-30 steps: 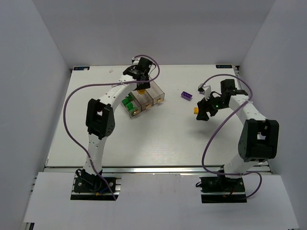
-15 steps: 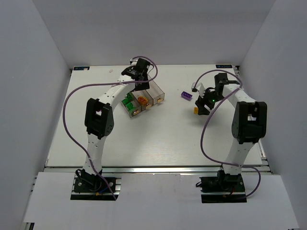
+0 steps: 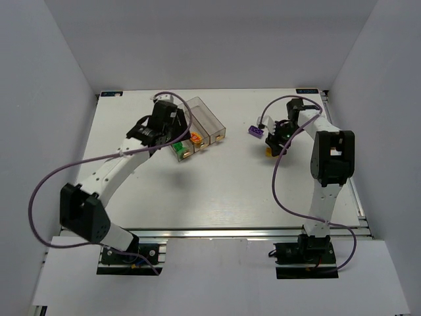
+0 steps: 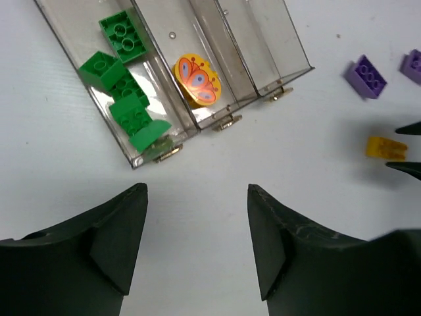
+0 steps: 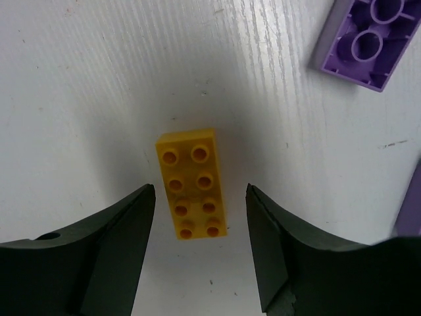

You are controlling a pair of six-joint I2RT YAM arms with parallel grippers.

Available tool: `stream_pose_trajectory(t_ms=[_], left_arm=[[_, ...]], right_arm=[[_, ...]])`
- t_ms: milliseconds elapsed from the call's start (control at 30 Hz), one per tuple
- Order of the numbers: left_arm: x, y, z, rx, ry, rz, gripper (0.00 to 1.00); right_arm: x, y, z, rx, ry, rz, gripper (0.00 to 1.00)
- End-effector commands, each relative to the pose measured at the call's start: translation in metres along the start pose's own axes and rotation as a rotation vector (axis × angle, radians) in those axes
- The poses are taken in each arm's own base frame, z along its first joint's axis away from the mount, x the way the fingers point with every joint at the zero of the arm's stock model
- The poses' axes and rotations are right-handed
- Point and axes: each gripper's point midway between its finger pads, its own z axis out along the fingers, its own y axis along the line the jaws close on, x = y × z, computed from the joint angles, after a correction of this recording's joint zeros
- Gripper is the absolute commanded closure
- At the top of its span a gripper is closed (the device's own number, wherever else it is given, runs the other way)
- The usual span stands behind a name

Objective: Sort the legos into containers by color

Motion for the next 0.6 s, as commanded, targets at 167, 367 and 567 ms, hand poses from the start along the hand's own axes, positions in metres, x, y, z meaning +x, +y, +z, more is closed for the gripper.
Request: stream_pose_trajectory(t_ms=[167, 367, 567], left_arm=[[0.032, 0.019, -0.039, 0.065, -0.033, -0.146, 0.27], [0.046, 0.033, -0.056, 0.063, -0.05, -0.199, 0.27], [0.065, 0.04, -0.069, 0.11, -0.062, -0.288, 0.26]], right_arm=[[0.002, 0.015, 0.01, -0.022, 0.025, -0.056, 0.47], [-0.021, 0.01, 0.005, 0.003, -0.003, -0.068, 0.79], [-0.134, 0.009, -0.037, 0.032, -0.237, -0.09, 0.89]])
